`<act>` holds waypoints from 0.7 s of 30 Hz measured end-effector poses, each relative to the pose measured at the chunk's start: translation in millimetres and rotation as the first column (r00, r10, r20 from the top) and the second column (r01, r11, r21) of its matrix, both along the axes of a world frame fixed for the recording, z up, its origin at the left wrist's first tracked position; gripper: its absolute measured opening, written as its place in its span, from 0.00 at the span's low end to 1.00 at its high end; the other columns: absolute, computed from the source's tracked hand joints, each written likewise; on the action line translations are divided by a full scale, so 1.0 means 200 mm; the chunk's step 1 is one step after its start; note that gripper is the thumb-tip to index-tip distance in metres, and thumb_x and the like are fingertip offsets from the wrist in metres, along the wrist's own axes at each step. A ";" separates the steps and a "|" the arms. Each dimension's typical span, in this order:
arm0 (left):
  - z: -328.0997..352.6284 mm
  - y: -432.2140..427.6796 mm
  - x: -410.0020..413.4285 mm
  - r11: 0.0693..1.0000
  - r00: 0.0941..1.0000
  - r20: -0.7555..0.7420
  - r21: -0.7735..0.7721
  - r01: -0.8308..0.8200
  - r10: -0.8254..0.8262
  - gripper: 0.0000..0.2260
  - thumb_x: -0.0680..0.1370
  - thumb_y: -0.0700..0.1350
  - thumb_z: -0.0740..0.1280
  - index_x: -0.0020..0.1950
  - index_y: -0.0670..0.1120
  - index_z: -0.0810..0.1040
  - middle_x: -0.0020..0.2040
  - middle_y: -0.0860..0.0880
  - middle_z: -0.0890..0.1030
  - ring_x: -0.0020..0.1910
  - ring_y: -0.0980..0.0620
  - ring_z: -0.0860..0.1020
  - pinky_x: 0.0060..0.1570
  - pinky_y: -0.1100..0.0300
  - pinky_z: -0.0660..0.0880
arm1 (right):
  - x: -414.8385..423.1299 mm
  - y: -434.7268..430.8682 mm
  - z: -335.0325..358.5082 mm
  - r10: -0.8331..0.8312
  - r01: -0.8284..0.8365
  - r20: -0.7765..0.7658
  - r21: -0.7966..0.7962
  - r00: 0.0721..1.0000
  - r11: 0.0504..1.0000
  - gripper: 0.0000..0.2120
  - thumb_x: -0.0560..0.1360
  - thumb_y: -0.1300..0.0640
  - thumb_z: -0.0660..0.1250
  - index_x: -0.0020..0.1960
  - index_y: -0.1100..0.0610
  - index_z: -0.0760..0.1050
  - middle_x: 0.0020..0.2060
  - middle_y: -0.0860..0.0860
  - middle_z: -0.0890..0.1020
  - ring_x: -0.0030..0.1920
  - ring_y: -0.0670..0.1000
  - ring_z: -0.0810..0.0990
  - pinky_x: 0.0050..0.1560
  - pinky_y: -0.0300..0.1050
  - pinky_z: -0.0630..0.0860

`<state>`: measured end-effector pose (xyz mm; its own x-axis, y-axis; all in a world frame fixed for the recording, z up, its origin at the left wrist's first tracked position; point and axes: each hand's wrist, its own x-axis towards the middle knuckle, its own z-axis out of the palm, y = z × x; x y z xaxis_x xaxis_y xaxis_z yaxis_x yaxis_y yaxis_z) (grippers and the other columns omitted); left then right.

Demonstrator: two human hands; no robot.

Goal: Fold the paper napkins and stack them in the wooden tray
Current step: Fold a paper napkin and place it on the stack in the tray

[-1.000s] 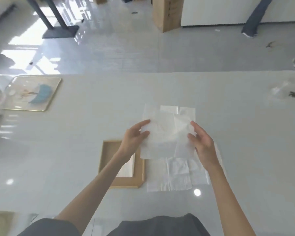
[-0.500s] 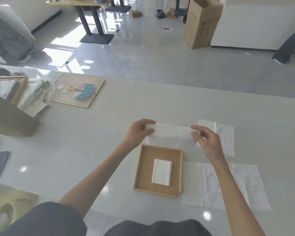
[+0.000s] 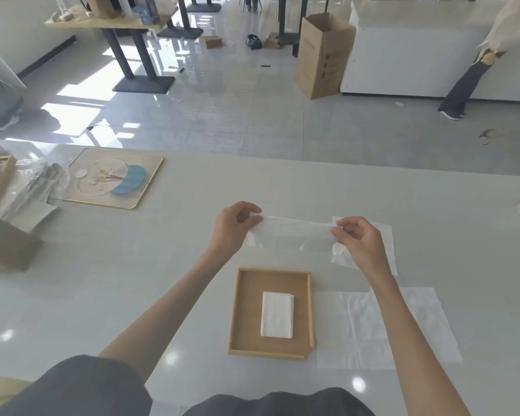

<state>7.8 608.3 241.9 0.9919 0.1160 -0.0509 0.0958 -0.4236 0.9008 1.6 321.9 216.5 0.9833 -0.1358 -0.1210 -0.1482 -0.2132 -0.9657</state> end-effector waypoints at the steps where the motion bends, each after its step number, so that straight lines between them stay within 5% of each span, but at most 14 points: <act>1: 0.01 -0.01 0.00 1.000 1.000 0.013 0.001 0.000 0.000 0.04 0.77 0.40 0.72 0.48 0.49 0.83 0.44 0.34 0.81 0.40 0.48 0.77 0.46 0.51 0.75 | 0.01 -0.01 0.00 0.003 -0.003 -0.004 -0.003 1.000 1.000 0.08 0.75 0.57 0.75 0.54 0.55 0.81 0.47 0.52 0.86 0.50 0.53 0.85 0.54 0.41 0.77; 5: 0.02 -0.04 0.02 1.000 0.998 0.061 0.017 -0.025 0.024 0.05 0.78 0.38 0.70 0.47 0.48 0.83 0.45 0.41 0.83 0.44 0.47 0.80 0.48 0.57 0.77 | 0.03 -0.02 0.02 0.018 -0.017 0.019 -0.050 1.000 0.999 0.04 0.76 0.58 0.74 0.49 0.56 0.81 0.46 0.50 0.85 0.48 0.50 0.83 0.53 0.41 0.77; 9: 0.01 -0.04 0.03 0.998 0.994 0.108 0.059 -0.029 0.023 0.08 0.79 0.38 0.69 0.44 0.50 0.80 0.53 0.46 0.77 0.50 0.52 0.78 0.48 0.73 0.73 | 0.07 -0.01 0.07 0.114 -0.086 0.121 -0.213 0.986 0.973 0.06 0.78 0.59 0.72 0.45 0.50 0.78 0.56 0.46 0.80 0.59 0.43 0.77 0.58 0.38 0.73; 13: -0.05 0.04 -0.03 0.995 0.998 -0.041 0.081 0.050 -0.046 0.06 0.82 0.38 0.66 0.48 0.49 0.75 0.57 0.49 0.78 0.58 0.50 0.78 0.62 0.52 0.76 | 0.14 0.04 0.26 0.315 -0.233 0.178 -0.370 0.932 0.899 0.04 0.80 0.57 0.70 0.49 0.50 0.76 0.46 0.40 0.82 0.51 0.36 0.79 0.53 0.31 0.70; 15: -0.07 0.06 -0.08 0.992 0.994 -0.064 0.078 0.098 -0.093 0.06 0.81 0.43 0.69 0.55 0.50 0.74 0.63 0.51 0.77 0.65 0.52 0.74 0.68 0.51 0.70 | 0.17 0.11 0.41 0.476 -0.385 0.105 -0.449 0.873 0.806 0.04 0.80 0.56 0.68 0.49 0.47 0.77 0.45 0.41 0.83 0.49 0.39 0.80 0.49 0.30 0.71; 18: 0.04 -0.07 -0.09 0.948 0.946 -0.069 0.015 0.317 -0.315 0.24 0.77 0.51 0.74 0.70 0.53 0.70 0.70 0.56 0.73 0.69 0.60 0.69 0.67 0.62 0.65 | 0.22 0.24 0.61 0.680 -0.587 -0.058 -0.561 0.731 0.584 0.06 0.79 0.56 0.68 0.47 0.46 0.80 0.44 0.42 0.83 0.47 0.47 0.81 0.48 0.39 0.74; 21: 0.20 -0.25 -0.03 0.861 0.869 -0.033 -0.158 0.484 -0.494 0.20 0.77 0.50 0.73 0.68 0.54 0.74 0.63 0.55 0.80 0.66 0.55 0.78 0.66 0.56 0.75 | 0.28 0.33 0.76 0.764 -0.678 -0.163 -0.600 0.624 0.426 0.06 0.77 0.58 0.69 0.47 0.48 0.82 0.44 0.43 0.85 0.49 0.44 0.81 0.53 0.42 0.75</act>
<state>2.6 557.6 281.5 0.9123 -0.3967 -0.1016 -0.0256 -0.3029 0.9527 57.7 387.0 369.4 0.7528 0.6349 -0.1735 0.4274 -0.6721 -0.6047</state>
